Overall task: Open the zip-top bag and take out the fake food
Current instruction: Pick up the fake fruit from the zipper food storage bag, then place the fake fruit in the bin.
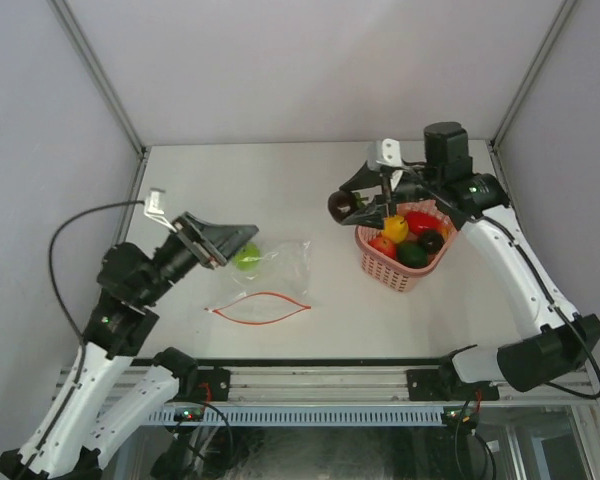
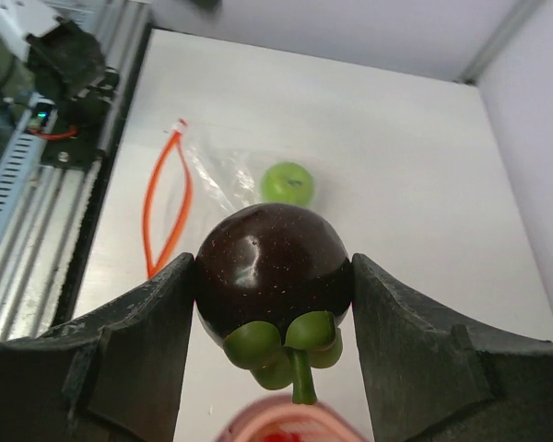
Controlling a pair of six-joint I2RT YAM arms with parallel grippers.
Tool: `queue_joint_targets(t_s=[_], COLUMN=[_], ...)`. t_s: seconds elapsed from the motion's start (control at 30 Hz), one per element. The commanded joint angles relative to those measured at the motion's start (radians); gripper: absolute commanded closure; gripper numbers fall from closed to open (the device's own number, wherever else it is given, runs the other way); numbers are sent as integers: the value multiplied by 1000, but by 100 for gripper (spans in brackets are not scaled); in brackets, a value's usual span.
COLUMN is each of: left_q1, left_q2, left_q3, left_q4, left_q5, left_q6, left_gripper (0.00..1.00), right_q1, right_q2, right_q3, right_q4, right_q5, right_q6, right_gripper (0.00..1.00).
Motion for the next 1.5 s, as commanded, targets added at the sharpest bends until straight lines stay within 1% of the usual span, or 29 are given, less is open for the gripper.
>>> queue_joint_targets(t_s=[0.0,0.13,0.23,0.3,0.37,0.5,0.63,0.73,0.93,1.1,1.17,1.2,1.27,1.3,1.33,1.37,1.4,1.43,1.47], left_q1=[5,4,-14,-71,-122,-220,-302,-342,-428,-488,-488,-488,-489,-489,-488,-487,-487,-487,-487], left_q2=[84,201,276,315,340,370,389,406,429,462,444,412,280,214,145,77,16,-33,-74], left_q3=[323,574,746,843,907,980,1017,1051,1103,1135,1088,1020,797,620,527,356,286,168,98], left_q4=[-203,-311,-382,-432,-460,-482,-480,-480,-471,-470,-459,-419,-271,-179,-81,6,66,101,116], left_q5=[-160,-255,-313,-384,-454,-539,-583,-597,-650,-663,-661,-659,-650,-642,-625,-625,-633,-635,-634], left_q6=[115,74,27,13,-6,-17,3,21,56,102,145,170,238,266,320,347,357,371,377], left_gripper=[0,0,0,0,0,0,0,0,0,0,0,0,0,0,0,0,0,0,0], right_q1=[-114,-222,-283,-313,-339,-398,-456,-482,-488,-488,-489,-487,-484,-484,-482,-479,-475,-473,-469], right_q2=[-84,-136,-179,-195,-201,-216,-227,-228,-202,-178,-171,-168,-162,-158,-152,-146,-140,-135,-129], right_q3=[-86,-146,-217,-253,-275,-319,-348,-367,-374,-374,-374,-374,-374,-374,-374,-373,-374,-373,-373], right_q4=[116,128,207,248,264,299,331,349,333,292,284,281,275,271,271,273,272,272,272], right_q5=[-30,-5,26,34,44,53,45,48,76,147,167,176,201,216,233,250,272,295,320], right_q6=[82,91,135,155,166,184,204,212,183,124,106,100,88,83,82,85,86,84,82], right_gripper=[70,70,70,70,70,70,70,70,70,70,70,70,70,70,70,70,70,70,70])
